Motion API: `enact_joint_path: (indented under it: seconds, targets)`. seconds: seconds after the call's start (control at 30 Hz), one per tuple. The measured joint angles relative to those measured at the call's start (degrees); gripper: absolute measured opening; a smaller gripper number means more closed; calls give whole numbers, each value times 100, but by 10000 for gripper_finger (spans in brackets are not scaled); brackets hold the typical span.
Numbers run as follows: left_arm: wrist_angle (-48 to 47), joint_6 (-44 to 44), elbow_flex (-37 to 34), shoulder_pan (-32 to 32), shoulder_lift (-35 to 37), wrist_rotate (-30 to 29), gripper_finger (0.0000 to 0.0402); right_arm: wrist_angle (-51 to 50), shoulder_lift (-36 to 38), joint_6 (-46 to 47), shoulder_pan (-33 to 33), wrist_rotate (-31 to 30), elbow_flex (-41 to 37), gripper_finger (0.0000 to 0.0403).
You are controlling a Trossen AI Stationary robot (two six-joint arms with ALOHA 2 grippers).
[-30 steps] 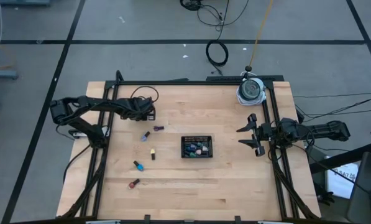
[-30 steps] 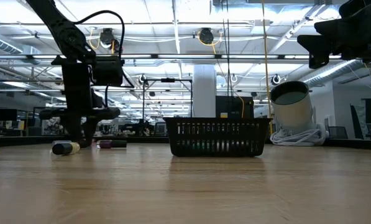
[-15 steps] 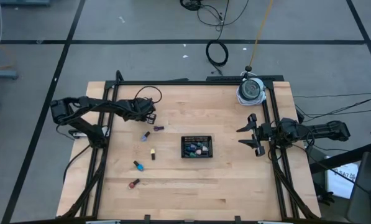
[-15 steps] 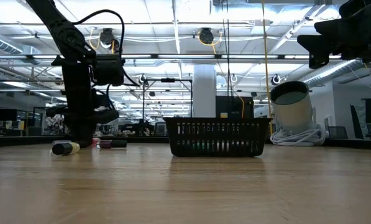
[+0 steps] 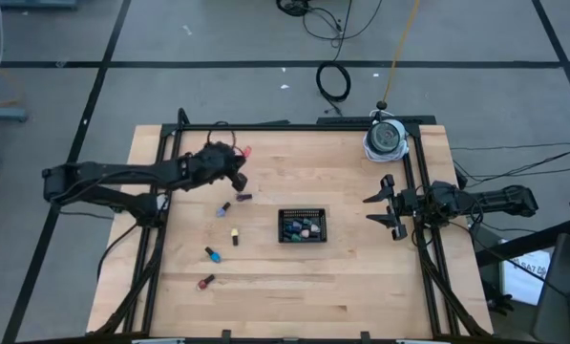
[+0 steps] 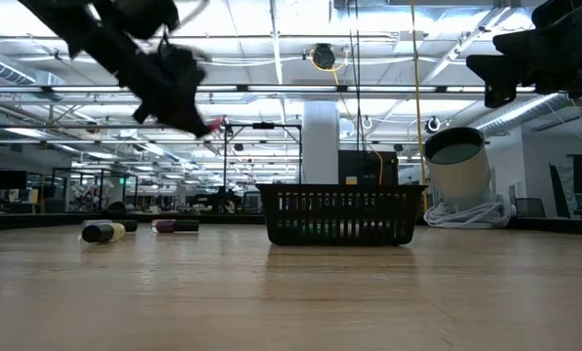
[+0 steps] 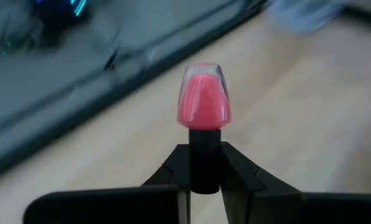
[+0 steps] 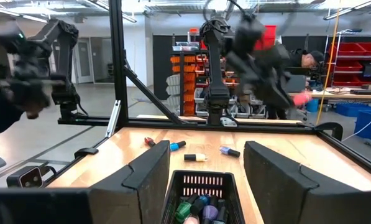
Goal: Pick & Place Nail Polish
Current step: Put the pink nail polish into the black bin
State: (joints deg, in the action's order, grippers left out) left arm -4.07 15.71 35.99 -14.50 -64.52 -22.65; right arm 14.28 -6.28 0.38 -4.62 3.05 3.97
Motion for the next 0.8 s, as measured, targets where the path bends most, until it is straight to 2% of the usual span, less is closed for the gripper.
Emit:
enact_joint_path:
  seconds: [0.17, 0.47, 0.57, 0.73, 0.8]
  targets:
    - [1142, -630, 2, 708, 327, 101, 39, 2, 0, 0, 1, 0, -1, 196]
    - [2948, -967, 13, 1577, 466, 978, 39, 1, 0, 0, 0, 0, -2, 193]
    - [3333, -799, 13, 1746, 460, 1970, 40, 0, 0, 0, 0, 0, -2, 194]
    - [4245, -268, 13, 2019, 464, 4328, 39, 1, 0, 0, 0, 0, -2, 192]
    - [4392, -318, 15, 2206, 464, 4688, 39, 0, 0, 0, 0, 0, -2, 193]
